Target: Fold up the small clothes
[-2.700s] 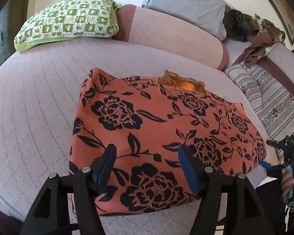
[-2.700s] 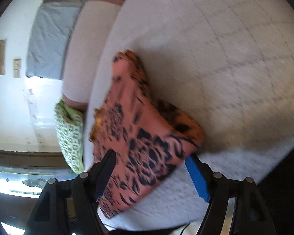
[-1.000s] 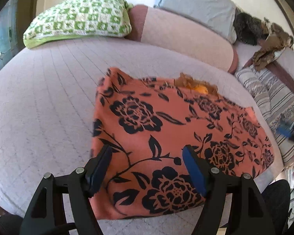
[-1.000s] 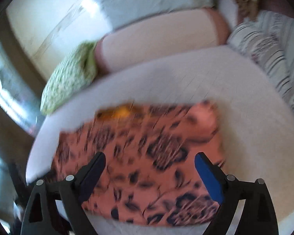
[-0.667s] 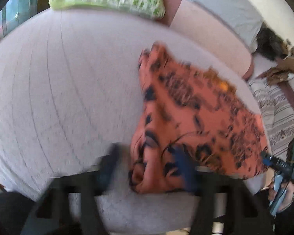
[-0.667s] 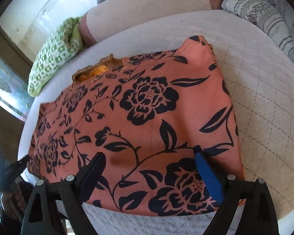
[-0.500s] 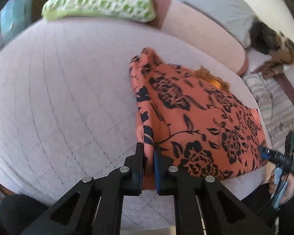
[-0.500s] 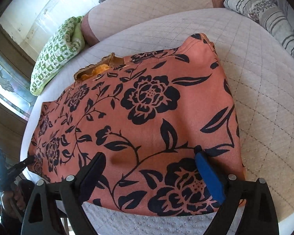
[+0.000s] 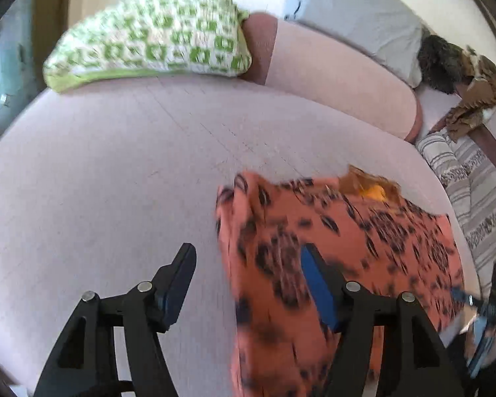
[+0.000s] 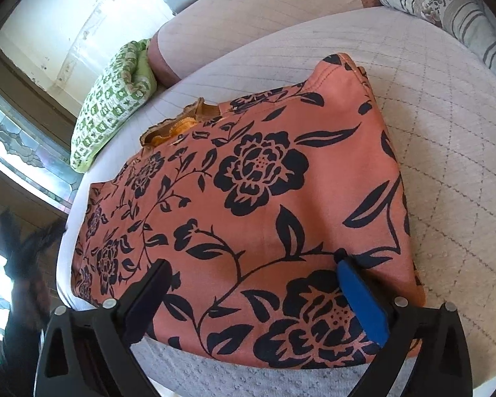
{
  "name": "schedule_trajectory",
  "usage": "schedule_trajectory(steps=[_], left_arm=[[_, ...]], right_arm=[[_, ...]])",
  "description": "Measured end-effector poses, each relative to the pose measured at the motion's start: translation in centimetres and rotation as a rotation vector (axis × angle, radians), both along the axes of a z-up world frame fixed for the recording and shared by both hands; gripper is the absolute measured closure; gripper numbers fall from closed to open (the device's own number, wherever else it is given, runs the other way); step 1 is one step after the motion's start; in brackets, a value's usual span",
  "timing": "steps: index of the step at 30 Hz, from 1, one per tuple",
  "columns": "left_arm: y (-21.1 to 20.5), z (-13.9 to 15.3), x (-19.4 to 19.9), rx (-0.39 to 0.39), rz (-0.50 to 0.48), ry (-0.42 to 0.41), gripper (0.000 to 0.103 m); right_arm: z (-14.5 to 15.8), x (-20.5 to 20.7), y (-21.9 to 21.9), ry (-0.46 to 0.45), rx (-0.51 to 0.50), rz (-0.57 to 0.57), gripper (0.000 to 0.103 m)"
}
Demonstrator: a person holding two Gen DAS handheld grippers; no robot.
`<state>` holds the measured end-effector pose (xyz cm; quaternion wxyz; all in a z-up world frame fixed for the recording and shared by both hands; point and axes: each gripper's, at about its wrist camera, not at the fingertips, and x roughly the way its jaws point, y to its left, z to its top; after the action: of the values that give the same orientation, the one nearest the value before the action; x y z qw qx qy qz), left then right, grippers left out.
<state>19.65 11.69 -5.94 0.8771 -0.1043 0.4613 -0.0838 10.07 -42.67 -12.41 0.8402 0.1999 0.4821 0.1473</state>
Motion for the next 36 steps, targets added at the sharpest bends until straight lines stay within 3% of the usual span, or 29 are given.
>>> schedule_trajectory(steps=[3,5,6,7,8,10,12,13,17,19,21,24,27,29,33,35,36], left_arm=[[0.7,-3.6,4.9,-0.073,0.036,0.13,0.038],[1.1,-4.9,6.1,-0.096,0.051,0.162,0.06],[1.2,-4.8,6.7,-0.107,0.044,0.156,0.088],[1.2,-4.3,6.8,-0.123,0.038,0.154,0.092],[0.8,-2.9,6.5,-0.091,0.029,0.088,0.092],[-0.3,-1.8,5.8,-0.009,0.008,-0.001,0.092],[0.0,-5.2,6.4,0.002,0.036,0.122,0.09],[0.5,-5.5,6.2,-0.029,0.052,0.097,0.088],[0.3,-3.3,6.0,0.02,0.05,0.082,0.078],[0.2,-2.3,5.8,0.051,0.045,0.086,0.065],[0.2,-0.3,4.6,0.077,0.057,0.039,0.057],[-0.1,2.6,2.0,0.082,0.047,-0.035,0.046],[-1.2,4.7,-0.7,0.058,0.001,-0.082,0.038],[-3.2,3.7,-2.3,0.054,-0.045,-0.081,0.037],[-6.4,-0.5,-3.8,0.075,-0.107,-0.002,0.037],[-7.0,-2.2,-4.0,0.08,-0.1,0.03,0.038],[-7.2,-2.2,-4.4,0.097,-0.106,0.012,0.038]], right_arm=[[0.0,-0.1,-0.1,-0.007,0.004,0.012,0.001],[0.0,-0.1,-0.2,-0.008,0.021,0.012,0.001],[-0.1,-0.1,-0.2,-0.009,0.027,0.012,0.001],[-0.1,-0.1,-0.3,-0.01,0.032,0.012,0.001],[-0.1,-0.1,-0.3,-0.01,0.033,0.012,0.001],[-0.1,0.0,-0.2,-0.011,0.029,0.014,0.001],[-0.2,0.1,-0.1,-0.01,0.024,0.015,0.0],[-0.1,0.2,0.0,-0.008,0.024,0.014,0.0],[-0.1,0.0,-0.8,-0.018,0.072,0.001,0.0],[0.1,-0.1,-1.2,-0.015,0.108,-0.018,0.0],[0.8,-0.3,-1.8,-0.017,0.159,-0.044,0.001],[3.6,-0.3,-3.7,-0.094,0.244,-0.089,0.001],[5.9,2.2,-4.9,-0.128,0.299,-0.062,0.001],[6.2,5.2,-5.3,-0.1,0.352,-0.02,0.001],[4.0,11.2,-7.2,-0.039,0.335,-0.033,0.002],[0.4,13.0,-10.9,0.057,0.29,-0.229,0.002],[-1.6,12.9,-12.6,0.117,0.381,-0.318,0.005]])
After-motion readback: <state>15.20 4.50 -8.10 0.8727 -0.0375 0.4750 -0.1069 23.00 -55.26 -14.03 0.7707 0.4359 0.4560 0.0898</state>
